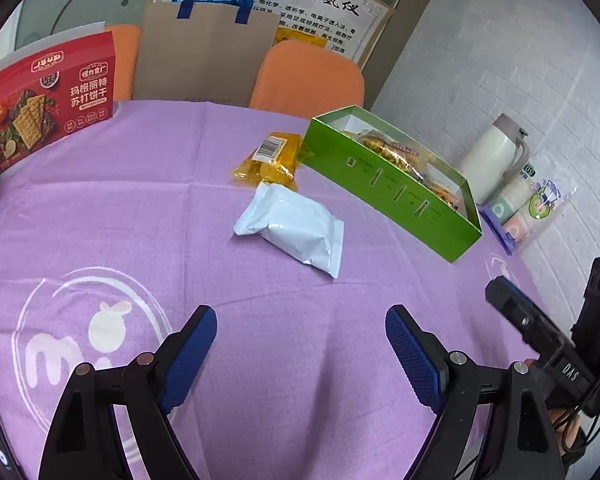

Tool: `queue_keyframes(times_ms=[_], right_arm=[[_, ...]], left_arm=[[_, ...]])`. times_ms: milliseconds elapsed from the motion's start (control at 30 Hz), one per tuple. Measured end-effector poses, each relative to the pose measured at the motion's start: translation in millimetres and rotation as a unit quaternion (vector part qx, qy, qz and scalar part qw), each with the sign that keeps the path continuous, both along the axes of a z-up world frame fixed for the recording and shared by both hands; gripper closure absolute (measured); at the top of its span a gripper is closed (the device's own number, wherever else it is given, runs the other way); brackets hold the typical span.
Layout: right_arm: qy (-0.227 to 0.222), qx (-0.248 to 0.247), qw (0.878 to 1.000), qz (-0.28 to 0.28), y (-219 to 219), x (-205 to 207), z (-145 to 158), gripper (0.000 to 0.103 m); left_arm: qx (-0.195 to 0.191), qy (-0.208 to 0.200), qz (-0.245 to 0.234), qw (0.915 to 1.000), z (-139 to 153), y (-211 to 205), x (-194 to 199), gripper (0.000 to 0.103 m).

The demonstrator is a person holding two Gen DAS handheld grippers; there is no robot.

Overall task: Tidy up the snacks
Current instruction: 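Withdraw both tools from the box toward the white packet, then close both tools together on the white pillow packet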

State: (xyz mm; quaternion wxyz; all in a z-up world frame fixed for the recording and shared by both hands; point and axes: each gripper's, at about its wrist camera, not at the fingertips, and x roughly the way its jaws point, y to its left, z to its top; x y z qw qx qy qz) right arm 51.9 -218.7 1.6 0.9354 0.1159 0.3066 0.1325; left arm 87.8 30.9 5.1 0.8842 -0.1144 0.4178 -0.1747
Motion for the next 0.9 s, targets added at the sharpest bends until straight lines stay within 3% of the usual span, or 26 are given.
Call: queue_keyframes(times_ms=[267, 400, 467, 733, 900], right_arm=[[0.034, 0.004, 0.998, 0.052, 35.4, 20.4, -13.7, 0.005], [0.051, 0.0, 0.996, 0.068, 52.7, 38.1, -19.5, 0.007], [0.062, 0.005, 0.995, 0.076, 60.4, 49.4, -23.2, 0.012], [0.099, 0.018, 0.991, 0.089, 76.3, 90.3, -41.5, 0.026], [0.117, 0.026, 0.988, 0.095, 82.1, 107.8, -50.0, 0.037]], left_arm=[[-0.007, 0.004, -0.014, 0.9999, -1.9, 3.4, 53.5, 0.016], [-0.013, 0.014, -0.027, 0.9995, -9.6, 5.2, 77.5, 0.032], [-0.013, 0.018, -0.031, 0.9993, -12.3, 4.6, 87.2, 0.037], [-0.016, 0.032, -0.05, 0.9981, -24.9, 2.7, 119.0, 0.037], [-0.027, 0.05, -0.069, 0.996, -37.9, 2.0, 129.2, 0.054]])
